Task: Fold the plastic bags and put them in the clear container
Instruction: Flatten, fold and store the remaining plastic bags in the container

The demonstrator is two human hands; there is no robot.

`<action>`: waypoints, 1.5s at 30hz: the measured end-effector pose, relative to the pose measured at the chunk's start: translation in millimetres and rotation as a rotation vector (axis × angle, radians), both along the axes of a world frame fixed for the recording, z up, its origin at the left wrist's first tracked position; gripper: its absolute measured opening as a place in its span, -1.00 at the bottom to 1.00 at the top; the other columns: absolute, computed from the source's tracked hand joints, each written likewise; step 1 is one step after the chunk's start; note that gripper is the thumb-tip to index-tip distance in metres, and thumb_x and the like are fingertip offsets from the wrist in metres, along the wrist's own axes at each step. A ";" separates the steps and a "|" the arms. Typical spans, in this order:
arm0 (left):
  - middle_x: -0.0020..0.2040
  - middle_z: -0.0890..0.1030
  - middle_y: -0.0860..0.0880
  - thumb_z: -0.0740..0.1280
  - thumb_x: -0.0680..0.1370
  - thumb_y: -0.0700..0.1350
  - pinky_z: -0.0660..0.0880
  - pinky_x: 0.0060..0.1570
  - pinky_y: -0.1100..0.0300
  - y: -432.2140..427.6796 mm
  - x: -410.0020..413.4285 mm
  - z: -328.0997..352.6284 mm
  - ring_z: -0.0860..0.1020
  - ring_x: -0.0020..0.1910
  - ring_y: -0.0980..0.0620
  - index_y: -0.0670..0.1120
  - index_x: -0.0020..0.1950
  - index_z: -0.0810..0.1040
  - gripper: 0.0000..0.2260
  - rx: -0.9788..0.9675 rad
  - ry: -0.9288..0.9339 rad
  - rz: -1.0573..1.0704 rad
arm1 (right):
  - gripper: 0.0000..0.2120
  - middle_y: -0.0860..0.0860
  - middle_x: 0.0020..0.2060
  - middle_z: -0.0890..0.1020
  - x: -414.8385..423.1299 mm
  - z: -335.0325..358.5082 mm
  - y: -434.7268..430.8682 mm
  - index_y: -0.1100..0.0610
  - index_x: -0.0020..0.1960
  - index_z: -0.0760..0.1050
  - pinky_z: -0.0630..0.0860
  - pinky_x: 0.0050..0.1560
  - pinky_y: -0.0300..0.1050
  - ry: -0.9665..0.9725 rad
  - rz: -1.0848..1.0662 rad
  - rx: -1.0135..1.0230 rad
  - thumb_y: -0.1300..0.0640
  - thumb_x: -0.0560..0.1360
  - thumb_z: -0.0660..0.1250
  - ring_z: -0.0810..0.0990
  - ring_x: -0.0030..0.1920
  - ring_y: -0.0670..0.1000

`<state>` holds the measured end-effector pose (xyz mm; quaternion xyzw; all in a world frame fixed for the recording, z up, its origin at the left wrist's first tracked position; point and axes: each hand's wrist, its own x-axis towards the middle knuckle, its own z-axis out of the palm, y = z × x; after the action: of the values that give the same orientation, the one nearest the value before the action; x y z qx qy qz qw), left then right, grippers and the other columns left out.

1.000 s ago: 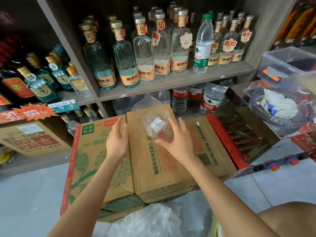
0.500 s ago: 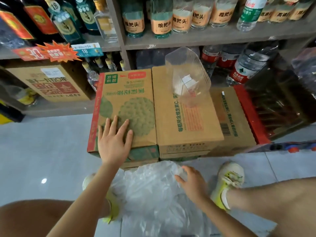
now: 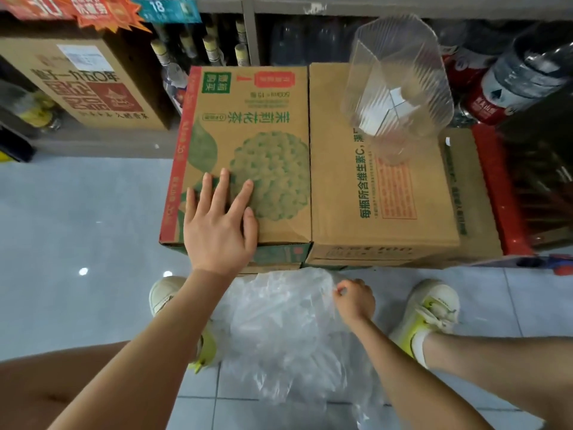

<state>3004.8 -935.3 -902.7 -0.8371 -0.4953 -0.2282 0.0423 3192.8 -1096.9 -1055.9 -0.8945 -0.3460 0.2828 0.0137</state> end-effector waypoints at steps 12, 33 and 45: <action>0.40 0.44 -0.14 0.12 0.52 0.11 0.16 0.41 -0.04 -20.1 -2.0 51.2 0.27 0.45 -0.17 -0.07 0.27 0.57 -0.54 -0.439 -0.238 -0.026 | -0.83 -0.14 -0.31 0.59 5.7 194.9 -14.0 -0.05 -0.25 0.47 0.44 -0.21 -0.22 0.358 0.140 0.505 0.10 0.49 0.39 0.56 -0.23 -0.16; -0.17 0.64 0.07 0.45 0.49 -0.01 0.50 -0.14 0.20 -51.0 30.5 165.1 0.57 -0.19 0.09 -0.04 0.00 0.63 -0.84 -0.793 -0.478 -0.296 | -0.71 -0.17 0.09 0.56 67.3 381.5 12.6 -0.03 0.24 0.44 0.41 0.16 -0.26 0.261 0.208 0.797 0.04 0.52 0.34 0.50 0.13 -0.19; -0.08 0.70 0.01 0.49 0.43 -0.09 0.60 -0.03 0.16 -39.1 1.6 220.4 0.67 -0.08 0.04 -0.03 0.05 0.61 -0.78 -1.034 -0.611 -0.397 | -0.82 -0.21 -0.15 0.65 41.1 385.9 43.0 -0.08 -0.08 0.63 0.48 -0.02 -0.23 0.375 0.311 0.958 0.20 0.51 0.37 0.57 -0.06 -0.20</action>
<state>3006.4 -974.4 -682.3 -0.7224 -0.3666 -0.1915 -0.5541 3233.9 -1053.9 -670.0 -0.6604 -0.5564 0.2470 0.4397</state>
